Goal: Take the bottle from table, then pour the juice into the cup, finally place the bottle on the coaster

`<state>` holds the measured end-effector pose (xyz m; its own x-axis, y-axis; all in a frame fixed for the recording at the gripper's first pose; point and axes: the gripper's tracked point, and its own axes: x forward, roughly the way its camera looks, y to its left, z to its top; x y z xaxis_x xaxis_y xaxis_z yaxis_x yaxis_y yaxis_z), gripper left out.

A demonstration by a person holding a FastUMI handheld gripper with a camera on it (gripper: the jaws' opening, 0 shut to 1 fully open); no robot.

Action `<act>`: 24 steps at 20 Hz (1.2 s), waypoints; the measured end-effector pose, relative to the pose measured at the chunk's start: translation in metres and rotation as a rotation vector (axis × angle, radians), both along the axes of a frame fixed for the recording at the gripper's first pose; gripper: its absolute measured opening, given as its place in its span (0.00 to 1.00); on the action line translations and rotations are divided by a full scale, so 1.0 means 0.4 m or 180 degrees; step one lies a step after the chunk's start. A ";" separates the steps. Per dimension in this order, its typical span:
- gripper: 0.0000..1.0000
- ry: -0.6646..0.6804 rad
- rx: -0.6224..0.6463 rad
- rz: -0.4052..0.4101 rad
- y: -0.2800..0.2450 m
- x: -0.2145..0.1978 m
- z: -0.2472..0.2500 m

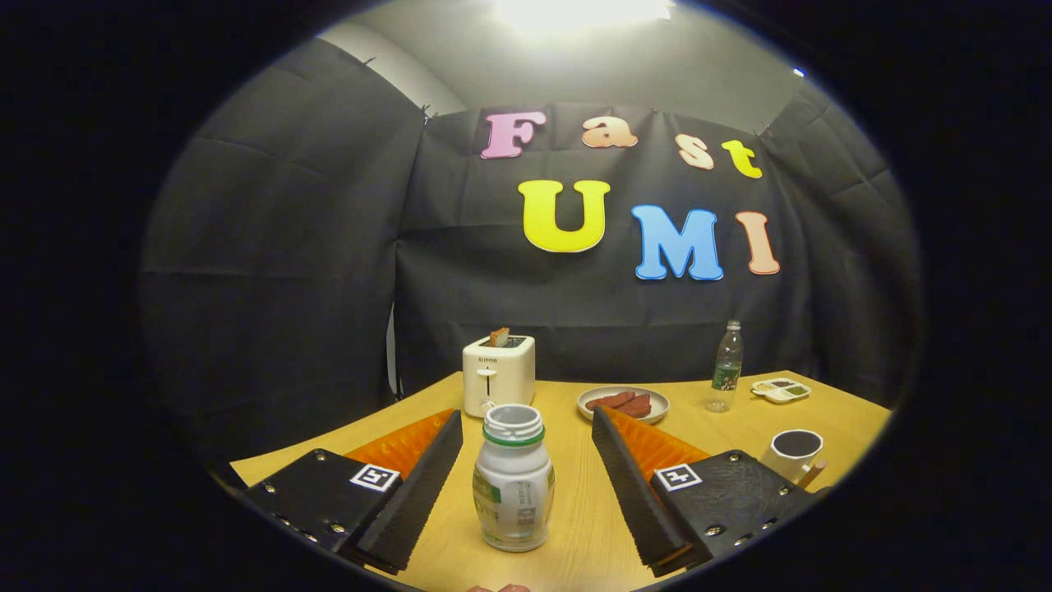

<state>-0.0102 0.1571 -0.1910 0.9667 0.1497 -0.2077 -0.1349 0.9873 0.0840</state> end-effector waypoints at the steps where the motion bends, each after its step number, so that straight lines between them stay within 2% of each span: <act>1: 0.97 0.0065 0.0000 -0.0019 -0.001 0.000 -0.025; 10: 0.98 0.0515 -0.0014 0.0013 0.036 -0.006 -0.184; 19: 0.98 0.0675 0.0011 0.0057 0.055 0.000 -0.249; 21: 0.93 0.0697 0.0001 0.0062 0.052 0.001 -0.260; 22: 0.87 0.0698 0.0017 0.0067 0.057 0.000 -0.256; 23: 0.87 0.0705 0.0017 0.0061 0.059 0.000 -0.256; 24: 0.80 0.0728 0.0031 0.0044 0.057 0.003 -0.260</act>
<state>-0.0089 0.1799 -0.2948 0.8924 0.1656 -0.4197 -0.1246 0.9845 0.1235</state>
